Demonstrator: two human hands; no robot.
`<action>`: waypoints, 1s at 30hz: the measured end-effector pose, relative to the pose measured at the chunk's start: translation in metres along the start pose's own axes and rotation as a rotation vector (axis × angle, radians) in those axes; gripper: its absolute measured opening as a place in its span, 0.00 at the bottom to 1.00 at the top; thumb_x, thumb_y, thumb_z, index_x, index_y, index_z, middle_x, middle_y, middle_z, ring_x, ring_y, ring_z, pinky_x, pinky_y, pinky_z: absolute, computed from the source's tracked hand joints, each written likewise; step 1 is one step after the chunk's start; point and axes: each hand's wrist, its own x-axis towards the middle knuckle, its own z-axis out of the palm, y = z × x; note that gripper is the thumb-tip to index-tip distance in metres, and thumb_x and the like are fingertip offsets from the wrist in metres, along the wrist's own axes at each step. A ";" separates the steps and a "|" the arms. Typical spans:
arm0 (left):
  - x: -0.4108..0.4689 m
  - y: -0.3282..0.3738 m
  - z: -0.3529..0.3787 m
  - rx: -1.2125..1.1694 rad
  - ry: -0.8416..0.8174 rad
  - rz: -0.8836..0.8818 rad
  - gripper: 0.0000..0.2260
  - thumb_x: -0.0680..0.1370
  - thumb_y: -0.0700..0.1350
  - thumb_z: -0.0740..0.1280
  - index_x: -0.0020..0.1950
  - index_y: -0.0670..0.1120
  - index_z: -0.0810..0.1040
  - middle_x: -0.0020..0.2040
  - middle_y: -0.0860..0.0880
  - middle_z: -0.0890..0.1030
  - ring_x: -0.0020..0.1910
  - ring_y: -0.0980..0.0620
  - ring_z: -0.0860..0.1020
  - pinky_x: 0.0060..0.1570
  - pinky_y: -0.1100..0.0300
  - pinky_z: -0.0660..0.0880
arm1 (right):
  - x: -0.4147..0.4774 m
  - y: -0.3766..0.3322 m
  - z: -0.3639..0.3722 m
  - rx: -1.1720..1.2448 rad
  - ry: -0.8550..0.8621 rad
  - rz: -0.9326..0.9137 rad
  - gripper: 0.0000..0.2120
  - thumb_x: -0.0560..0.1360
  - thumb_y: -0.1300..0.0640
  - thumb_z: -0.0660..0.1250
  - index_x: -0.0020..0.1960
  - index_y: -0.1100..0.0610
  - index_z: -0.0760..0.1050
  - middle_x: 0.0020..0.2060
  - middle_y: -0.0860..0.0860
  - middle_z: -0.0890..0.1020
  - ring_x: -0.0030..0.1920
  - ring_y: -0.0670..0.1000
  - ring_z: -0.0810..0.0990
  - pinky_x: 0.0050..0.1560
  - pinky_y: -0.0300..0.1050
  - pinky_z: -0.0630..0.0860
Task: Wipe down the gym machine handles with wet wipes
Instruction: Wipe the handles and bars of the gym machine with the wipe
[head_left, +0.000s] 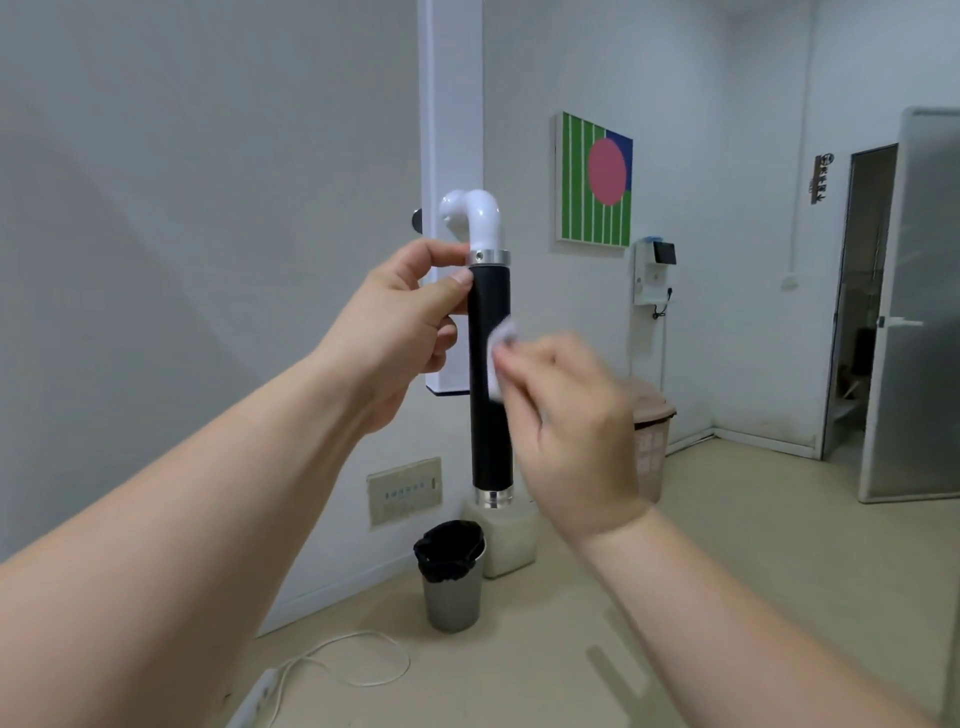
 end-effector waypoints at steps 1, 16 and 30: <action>0.001 0.000 -0.001 0.007 0.001 0.001 0.08 0.83 0.44 0.64 0.49 0.55 0.80 0.41 0.50 0.81 0.30 0.52 0.63 0.31 0.60 0.59 | -0.024 -0.002 -0.003 0.008 -0.023 0.002 0.07 0.77 0.69 0.70 0.54 0.66 0.84 0.38 0.55 0.80 0.39 0.57 0.78 0.44 0.50 0.76; 0.022 0.002 -0.007 -0.061 -0.143 -0.107 0.04 0.80 0.45 0.68 0.49 0.55 0.79 0.35 0.44 0.71 0.32 0.49 0.59 0.34 0.54 0.55 | -0.003 -0.004 -0.010 -0.092 -0.114 0.087 0.12 0.76 0.71 0.71 0.59 0.67 0.82 0.47 0.57 0.81 0.41 0.62 0.80 0.45 0.54 0.76; -0.010 0.076 0.016 0.063 0.072 -0.668 0.14 0.82 0.42 0.65 0.63 0.60 0.77 0.48 0.55 0.84 0.36 0.55 0.76 0.38 0.60 0.72 | 0.073 -0.045 -0.069 -0.012 -0.521 0.960 0.10 0.74 0.69 0.68 0.47 0.56 0.82 0.46 0.46 0.75 0.46 0.40 0.77 0.47 0.31 0.73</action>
